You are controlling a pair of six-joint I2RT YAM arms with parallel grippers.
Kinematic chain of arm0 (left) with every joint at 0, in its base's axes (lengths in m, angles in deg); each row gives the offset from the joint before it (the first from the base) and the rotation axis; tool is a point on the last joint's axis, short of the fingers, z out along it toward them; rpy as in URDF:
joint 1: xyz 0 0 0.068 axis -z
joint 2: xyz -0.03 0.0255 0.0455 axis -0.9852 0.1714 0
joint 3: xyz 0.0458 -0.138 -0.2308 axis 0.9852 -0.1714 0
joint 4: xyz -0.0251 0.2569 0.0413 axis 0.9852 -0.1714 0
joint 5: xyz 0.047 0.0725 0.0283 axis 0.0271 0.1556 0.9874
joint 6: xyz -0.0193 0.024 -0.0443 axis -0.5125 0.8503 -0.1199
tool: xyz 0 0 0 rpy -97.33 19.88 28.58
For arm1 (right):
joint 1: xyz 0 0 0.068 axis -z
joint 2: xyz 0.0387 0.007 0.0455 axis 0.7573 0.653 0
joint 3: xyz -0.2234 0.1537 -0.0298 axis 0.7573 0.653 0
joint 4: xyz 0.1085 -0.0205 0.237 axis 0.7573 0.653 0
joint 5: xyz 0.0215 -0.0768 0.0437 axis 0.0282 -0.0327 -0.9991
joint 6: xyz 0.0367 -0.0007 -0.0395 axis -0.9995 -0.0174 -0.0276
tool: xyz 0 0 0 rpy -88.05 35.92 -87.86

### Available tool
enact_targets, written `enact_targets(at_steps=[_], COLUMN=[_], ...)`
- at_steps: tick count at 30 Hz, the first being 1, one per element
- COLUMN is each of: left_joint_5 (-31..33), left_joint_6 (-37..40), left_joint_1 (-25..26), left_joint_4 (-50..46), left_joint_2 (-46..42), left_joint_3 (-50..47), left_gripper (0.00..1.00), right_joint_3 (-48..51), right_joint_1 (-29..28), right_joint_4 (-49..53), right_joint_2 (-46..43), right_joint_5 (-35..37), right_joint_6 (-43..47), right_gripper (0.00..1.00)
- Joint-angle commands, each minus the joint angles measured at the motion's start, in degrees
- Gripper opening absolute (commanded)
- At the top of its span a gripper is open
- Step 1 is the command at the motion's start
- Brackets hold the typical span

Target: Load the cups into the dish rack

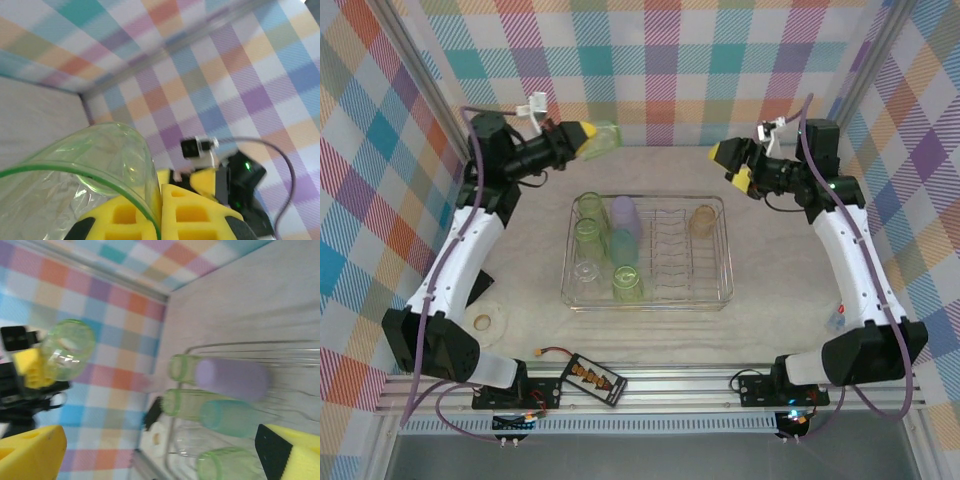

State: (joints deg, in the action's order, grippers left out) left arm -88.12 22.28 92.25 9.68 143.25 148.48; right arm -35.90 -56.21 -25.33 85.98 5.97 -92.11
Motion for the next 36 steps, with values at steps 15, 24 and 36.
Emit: enact_targets(at_steps=[15, 24, 36], left_joint_5=[-4.2, -3.8, -3.4], left_joint_6=[3.4, 4.6, 6.3], left_joint_1=[12.0, 12.6, 12.8], left_joint_4=[3.8, 1.9, -0.4], left_joint_2=[1.5, 1.2, -0.2], left_joint_3=[4.8, 4.5, 3.4], left_gripper=[0.00, 0.00, 0.00], right_joint_3=[-6.7, -6.0, -1.3], right_joint_1=[-10.7, -9.8, -8.9], right_joint_4=[-14.0, -15.3, -33.2], right_joint_2=[10.4, 7.6, 7.7], right_joint_5=[-17.2, -10.3, -12.1], right_joint_6=[-6.9, -7.8, -21.6], right_gripper=[0.95, 0.97, 0.98])
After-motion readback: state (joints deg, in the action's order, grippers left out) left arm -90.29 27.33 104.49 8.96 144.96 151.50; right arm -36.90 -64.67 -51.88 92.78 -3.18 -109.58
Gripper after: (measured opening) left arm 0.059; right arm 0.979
